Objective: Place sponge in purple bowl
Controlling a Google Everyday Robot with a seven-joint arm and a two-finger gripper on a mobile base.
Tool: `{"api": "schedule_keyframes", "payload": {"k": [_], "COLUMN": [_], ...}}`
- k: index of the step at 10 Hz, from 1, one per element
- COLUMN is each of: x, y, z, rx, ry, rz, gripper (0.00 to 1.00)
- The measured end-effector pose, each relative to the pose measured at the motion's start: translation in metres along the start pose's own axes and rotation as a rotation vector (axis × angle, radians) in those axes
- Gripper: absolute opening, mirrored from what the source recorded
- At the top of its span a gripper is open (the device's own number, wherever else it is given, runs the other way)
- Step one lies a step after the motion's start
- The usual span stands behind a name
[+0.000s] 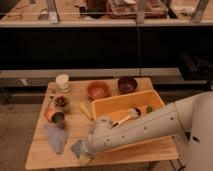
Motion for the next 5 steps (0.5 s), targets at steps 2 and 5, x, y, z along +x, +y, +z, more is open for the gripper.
{"api": "schedule_keyframes", "payload": {"k": [2, 5], "x": [0.0052, 0.0071], "y": [-0.0022, -0.0028], "z": [0.0016, 0.0034], "rx": [0.01, 0.021], "ry": [0.014, 0.039], "rz": [0.053, 0.082], "gripper": [0.64, 0.39]}}
